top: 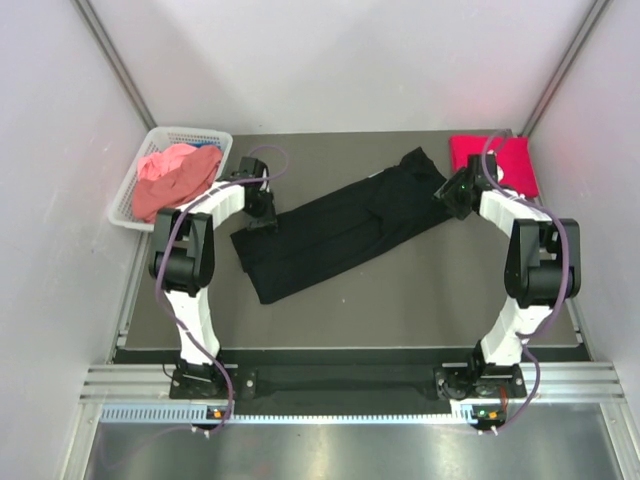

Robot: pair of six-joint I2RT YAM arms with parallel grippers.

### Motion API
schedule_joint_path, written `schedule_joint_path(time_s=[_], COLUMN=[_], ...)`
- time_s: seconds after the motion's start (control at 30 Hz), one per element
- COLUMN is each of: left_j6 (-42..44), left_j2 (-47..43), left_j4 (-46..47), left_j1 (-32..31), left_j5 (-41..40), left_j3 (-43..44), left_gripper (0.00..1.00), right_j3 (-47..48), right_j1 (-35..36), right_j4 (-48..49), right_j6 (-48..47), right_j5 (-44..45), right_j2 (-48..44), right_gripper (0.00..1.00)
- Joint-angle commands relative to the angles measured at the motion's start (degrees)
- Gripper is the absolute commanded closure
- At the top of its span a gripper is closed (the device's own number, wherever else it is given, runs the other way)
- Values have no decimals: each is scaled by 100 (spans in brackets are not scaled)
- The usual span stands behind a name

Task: Fold and stack the t-shirts
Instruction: Fold the tshirt

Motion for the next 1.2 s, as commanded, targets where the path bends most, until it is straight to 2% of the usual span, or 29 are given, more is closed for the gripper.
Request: schedule_joint_path(time_s=[0.0,0.3,0.7,0.9,1.07,1.17], left_j6=[-451,-891,-1374,-1261,-611,-224], left_j2=[16,-230,-1047,-1442,-2145,-2769], left_j4=[121,-28,77,-194,-731,-652], left_j1=[118,417,751,751,655,453], left_j5=[-533,-1343,-1475,-1037,-528,-114], left_j3=[-423,-1154,-2332,-1956,-1244,-1435], left_gripper=[60,61,62,62,61,59], right_j3=[326,21,-332,-253,-244,-209], right_j1=[4,4,-234,-278,-339,-392], right_j4=[186,80,-105,141,115,71], right_j6=[-356,-708,-839,-848,-796,-760], right_j5=[-345,-380,-37,-125,-116,-46], right_j2=[294,199,-100,137,49,-56], right_gripper=[48,50,48,50,52,52])
